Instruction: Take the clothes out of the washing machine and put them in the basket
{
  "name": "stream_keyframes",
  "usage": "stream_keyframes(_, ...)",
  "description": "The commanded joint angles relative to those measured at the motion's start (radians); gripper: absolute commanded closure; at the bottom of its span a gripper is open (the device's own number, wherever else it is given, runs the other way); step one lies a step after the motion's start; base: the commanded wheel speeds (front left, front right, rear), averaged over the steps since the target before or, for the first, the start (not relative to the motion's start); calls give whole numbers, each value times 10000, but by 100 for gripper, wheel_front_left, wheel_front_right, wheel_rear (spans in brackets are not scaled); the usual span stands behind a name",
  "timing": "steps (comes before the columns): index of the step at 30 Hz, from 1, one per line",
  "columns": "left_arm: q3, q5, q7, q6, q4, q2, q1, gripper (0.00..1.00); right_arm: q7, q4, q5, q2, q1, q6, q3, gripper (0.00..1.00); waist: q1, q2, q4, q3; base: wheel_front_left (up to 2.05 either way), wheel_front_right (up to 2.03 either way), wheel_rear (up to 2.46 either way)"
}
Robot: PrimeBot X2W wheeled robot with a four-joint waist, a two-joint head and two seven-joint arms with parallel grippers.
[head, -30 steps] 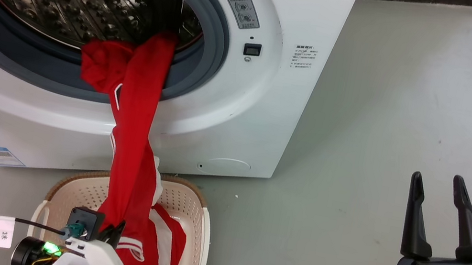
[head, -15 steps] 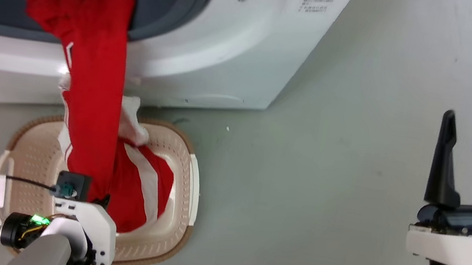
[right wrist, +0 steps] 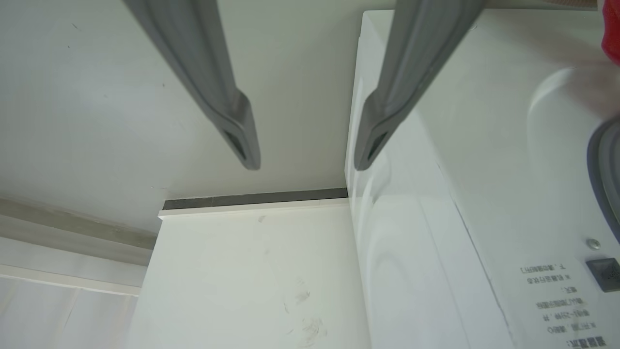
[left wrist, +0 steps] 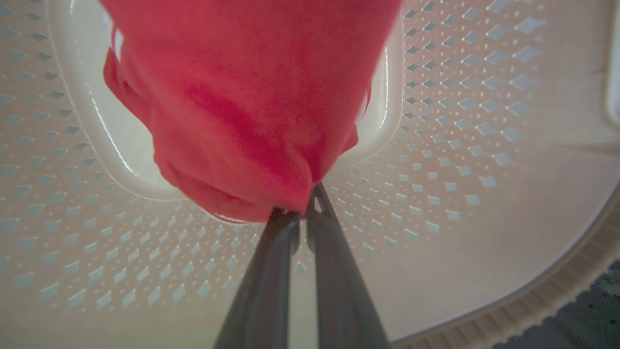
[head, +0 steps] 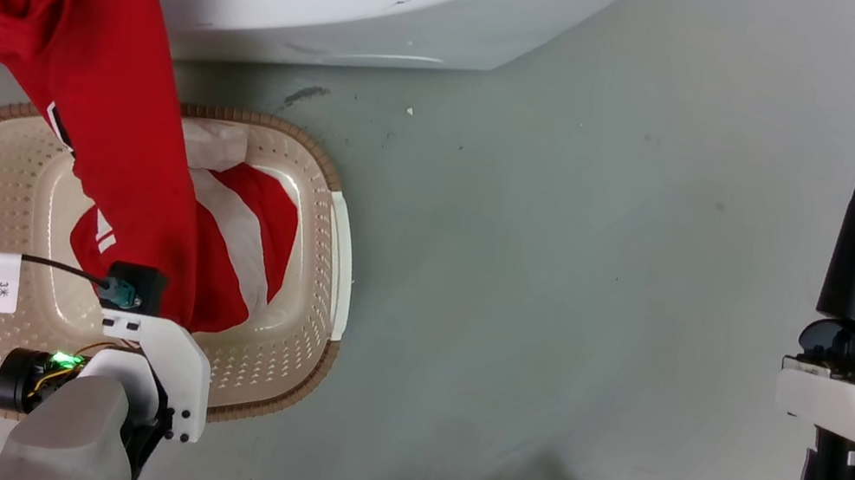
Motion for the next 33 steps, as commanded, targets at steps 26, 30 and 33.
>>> stream_keyframes(26, -393, -180, -1282, 98, 84, -654, 944, 0, -20, 534, -282, 2, 686, -7, 163, 0, -2, 0, 545, -2144, 0, 0, 0)
stream_keyframes(30, -329, -269, -1730, 156, -86, -765, 1461, 0, -20, 677, -405, 2, 1190, -7, 167, 0, -2, 0, 726, -3069, 0, 0, 0)
stream_keyframes(33, -186, -236, -1814, 292, -797, -758, 1857, 0, -20, 749, -488, 2, 1564, -7, 125, 0, -2, 0, 878, -3664, 0, 0, 0)
